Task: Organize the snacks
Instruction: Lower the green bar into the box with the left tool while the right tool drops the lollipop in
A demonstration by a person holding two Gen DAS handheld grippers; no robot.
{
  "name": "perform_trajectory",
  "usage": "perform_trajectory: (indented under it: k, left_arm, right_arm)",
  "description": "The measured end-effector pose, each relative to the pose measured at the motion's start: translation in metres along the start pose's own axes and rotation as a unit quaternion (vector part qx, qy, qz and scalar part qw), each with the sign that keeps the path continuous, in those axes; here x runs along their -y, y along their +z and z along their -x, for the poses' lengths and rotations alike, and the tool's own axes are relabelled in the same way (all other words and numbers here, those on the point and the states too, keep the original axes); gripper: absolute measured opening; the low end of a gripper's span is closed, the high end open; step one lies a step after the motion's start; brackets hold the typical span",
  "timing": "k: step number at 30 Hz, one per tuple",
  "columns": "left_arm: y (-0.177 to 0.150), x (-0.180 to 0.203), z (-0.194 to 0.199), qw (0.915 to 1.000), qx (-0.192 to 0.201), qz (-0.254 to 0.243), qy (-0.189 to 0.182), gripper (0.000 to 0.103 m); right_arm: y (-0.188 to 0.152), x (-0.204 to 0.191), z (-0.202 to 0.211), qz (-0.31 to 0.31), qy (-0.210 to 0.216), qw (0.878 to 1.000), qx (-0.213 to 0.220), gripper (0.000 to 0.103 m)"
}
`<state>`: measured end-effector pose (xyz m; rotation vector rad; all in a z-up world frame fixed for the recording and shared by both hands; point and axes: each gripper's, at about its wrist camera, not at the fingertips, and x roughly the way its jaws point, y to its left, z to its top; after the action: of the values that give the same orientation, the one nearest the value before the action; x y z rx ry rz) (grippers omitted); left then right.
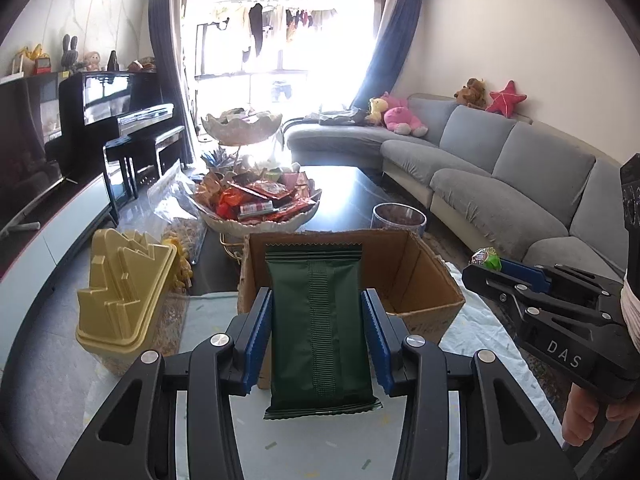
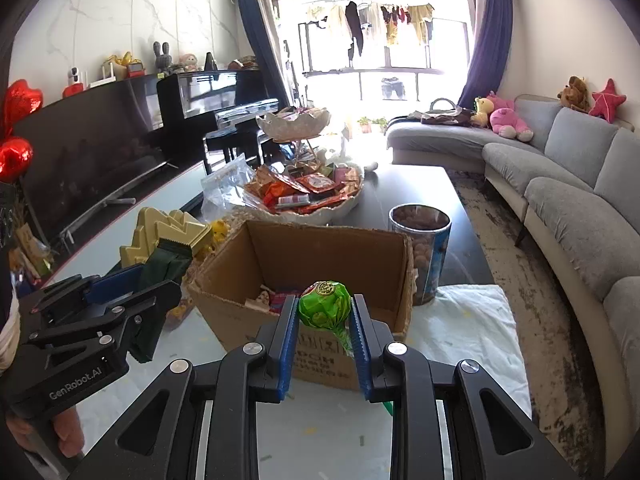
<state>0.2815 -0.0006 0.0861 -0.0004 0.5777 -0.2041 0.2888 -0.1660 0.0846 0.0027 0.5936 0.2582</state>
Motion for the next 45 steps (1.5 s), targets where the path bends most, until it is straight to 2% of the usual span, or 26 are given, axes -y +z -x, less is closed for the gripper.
perform_trajectory:
  k: [5,10,22,30,32,34,35,38,42,45]
  left_arm:
    - [0.018,-0.003,-0.007,0.9999,0.006,-0.011,0.009,0.044]
    - [0.032,-0.007,-0.021,0.9999,-0.005,-0.009,0.004,0.044]
    - [0.051,-0.02,-0.07,0.9985,-0.052,0.006,-0.013,0.044]
    - [0.051,-0.018,-0.105,0.9961,-0.087,0.003,-0.012,0.045]
    - [0.049,-0.017,-0.111,0.9958,-0.091,-0.001,-0.003,0.048]
    - [0.047,-0.017,-0.113,0.9956,-0.092,-0.006,0.012,0.058]
    - [0.045,-0.018,-0.113,0.9956,-0.091,-0.008,0.02,0.061]
    - [0.039,-0.02,-0.109,0.9951,-0.093,-0.008,0.034,0.064]
    - [0.031,-0.021,-0.097,0.9954,-0.088,-0.004,0.039,0.067]
    - [0.026,-0.018,-0.079,0.9963,-0.072,-0.006,0.046,0.07]
  right_arm:
    - [0.018,-0.005,-0.003,0.021,-0.004,1.0,0.006,0.027]
    - [0.035,-0.007,-0.012,0.033,0.001,0.999,0.004,0.027]
    - [0.055,0.006,-0.064,0.016,0.027,0.998,-0.048,0.027]
    - [0.053,0.013,-0.101,0.005,0.02,0.996,-0.081,0.027]
    - [0.052,0.013,-0.108,0.005,0.017,0.996,-0.089,0.027]
    - [0.049,0.014,-0.112,0.005,0.013,0.995,-0.095,0.027]
    - [0.048,0.014,-0.113,0.004,0.011,0.995,-0.098,0.029]
    - [0.043,0.018,-0.112,0.002,-0.001,0.995,-0.098,0.047]
    - [0.037,0.017,-0.1,0.007,-0.016,0.996,-0.092,0.048]
    - [0.034,0.016,-0.085,0.008,-0.028,0.997,-0.075,0.057]
